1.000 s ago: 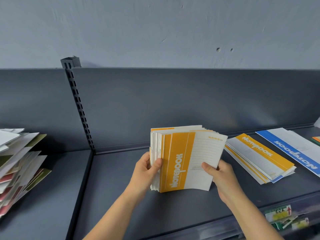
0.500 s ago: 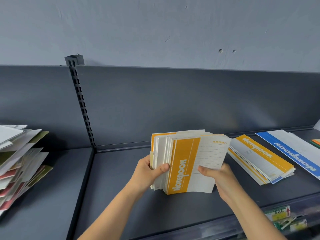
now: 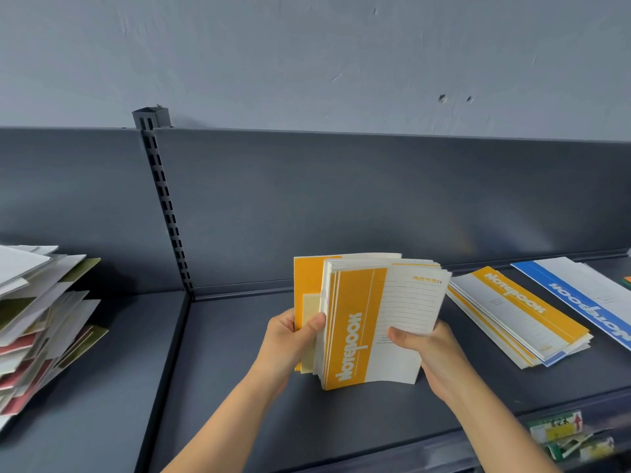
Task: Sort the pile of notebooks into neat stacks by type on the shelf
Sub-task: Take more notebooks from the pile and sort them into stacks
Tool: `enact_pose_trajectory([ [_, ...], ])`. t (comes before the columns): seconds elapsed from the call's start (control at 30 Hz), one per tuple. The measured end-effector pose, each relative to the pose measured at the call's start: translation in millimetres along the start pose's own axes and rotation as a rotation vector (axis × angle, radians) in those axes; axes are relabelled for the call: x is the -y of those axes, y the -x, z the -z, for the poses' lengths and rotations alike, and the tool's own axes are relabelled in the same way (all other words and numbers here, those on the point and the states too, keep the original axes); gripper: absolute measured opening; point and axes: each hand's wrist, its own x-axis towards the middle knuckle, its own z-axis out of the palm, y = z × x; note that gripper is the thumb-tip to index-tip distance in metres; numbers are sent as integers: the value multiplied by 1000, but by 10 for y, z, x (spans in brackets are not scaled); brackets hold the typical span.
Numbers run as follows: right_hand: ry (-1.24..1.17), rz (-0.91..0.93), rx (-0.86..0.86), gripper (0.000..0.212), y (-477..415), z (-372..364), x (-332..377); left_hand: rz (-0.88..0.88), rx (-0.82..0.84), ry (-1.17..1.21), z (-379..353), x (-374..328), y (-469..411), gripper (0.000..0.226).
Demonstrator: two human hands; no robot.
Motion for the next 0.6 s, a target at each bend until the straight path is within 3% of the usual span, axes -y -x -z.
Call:
enact_pose_trajectory([
  [0.1,-19,17,-25,34,24,27,-4,-5,42,16,61,-11,-21,34],
  [0.23,-41,40,-76,35,14,257,16,-27,-62,-14,235,-40,-65,25],
  [0.43,-188,69,-381,34,-10,553,159,-62,-61,-98,553,-49,-55,23],
  [0.6,-183,34,-355,22,-136,202,85,-96,-4,-135,343,8,-56,27],
])
